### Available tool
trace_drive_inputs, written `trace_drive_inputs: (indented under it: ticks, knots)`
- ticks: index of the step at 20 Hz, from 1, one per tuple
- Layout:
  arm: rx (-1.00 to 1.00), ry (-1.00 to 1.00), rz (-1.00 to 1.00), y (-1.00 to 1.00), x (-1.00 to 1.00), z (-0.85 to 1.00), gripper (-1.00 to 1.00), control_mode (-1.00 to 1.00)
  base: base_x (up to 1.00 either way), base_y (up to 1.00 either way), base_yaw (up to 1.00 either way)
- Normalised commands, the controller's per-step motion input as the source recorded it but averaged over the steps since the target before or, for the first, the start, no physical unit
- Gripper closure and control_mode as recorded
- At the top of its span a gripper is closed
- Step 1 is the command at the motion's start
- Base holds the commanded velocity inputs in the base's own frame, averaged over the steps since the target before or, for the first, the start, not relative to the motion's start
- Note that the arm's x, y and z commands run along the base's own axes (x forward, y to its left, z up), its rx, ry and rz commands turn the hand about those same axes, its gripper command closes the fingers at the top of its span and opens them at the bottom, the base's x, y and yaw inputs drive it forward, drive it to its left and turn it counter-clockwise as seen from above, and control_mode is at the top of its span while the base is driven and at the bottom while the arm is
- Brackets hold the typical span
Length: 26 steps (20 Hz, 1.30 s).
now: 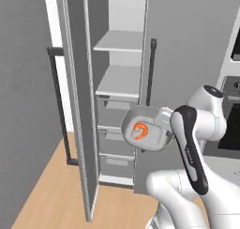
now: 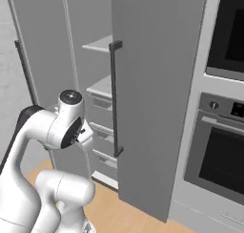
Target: Take the meat container that has the shrimp and place it on the second highest rack of the freezer. Then take the vegetable container that has the lemon wedge and carrot and place it on the highest rack of the freezer.
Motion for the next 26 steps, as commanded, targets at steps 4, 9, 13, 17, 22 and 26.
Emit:
trace_drive_inputs:
  ticks: [4, 9, 13, 17, 22, 26]
  knots:
    - [0.00, 0.00, 0.00, 0.00, 0.00, 0.00, 1.00, 1.00, 0.42, 0.66, -0.28]
    - [0.00, 0.00, 0.00, 0.00, 0.00, 0.00, 1.00, 1.00, 0.44, 0.09, -0.28]
    - [0.00, 0.00, 0.00, 0.00, 0.00, 0.00, 1.00, 1.00, 0.55, 0.10, -0.24]
    - [0.00, 0.00, 0.00, 0.00, 0.00, 0.00, 1.00, 1.00, 0.73, 0.50, -0.24]
    - [0.00, 0.00, -0.05, 0.10, 0.01, 0.00, 1.00, -1.00, 0.36, 0.31, -0.20]
    - [0.00, 0.00, -0.38, 0.33, 0.08, 0.00, 1.00, -1.00, 0.00, 0.00, 0.00]
